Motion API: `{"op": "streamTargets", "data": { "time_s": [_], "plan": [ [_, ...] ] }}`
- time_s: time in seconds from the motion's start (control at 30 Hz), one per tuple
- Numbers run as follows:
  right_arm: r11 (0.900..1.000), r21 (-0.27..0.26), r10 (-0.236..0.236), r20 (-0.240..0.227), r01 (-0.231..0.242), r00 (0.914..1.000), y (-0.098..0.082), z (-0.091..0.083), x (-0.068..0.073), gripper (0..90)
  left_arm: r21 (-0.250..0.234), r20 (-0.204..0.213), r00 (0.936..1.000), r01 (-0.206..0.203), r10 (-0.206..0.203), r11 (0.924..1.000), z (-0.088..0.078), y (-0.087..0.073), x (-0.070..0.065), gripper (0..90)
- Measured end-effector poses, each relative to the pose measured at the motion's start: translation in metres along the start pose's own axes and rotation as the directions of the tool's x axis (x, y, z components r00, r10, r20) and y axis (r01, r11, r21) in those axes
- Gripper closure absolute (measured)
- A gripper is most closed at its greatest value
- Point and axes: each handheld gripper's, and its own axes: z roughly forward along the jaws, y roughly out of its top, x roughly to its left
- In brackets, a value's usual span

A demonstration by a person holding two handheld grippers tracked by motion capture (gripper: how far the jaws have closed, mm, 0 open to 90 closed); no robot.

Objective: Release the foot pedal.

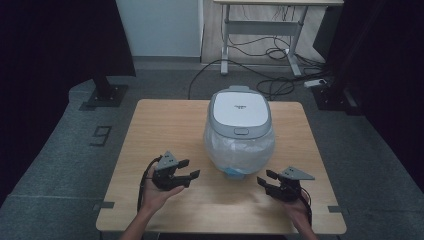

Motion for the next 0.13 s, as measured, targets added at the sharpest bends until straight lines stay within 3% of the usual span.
{"op": "streamTargets", "data": {
  "time_s": [0.13],
  "plan": [
    [1.0,-0.001,0.005,0.004,-0.005,1.0,0.0001,0.0,-0.0016,44.8,0.0,-0.002,1.0,0.003,-0.003,1.0,-0.0003,-0.0009,0.0005,39.4]
  ]
}}
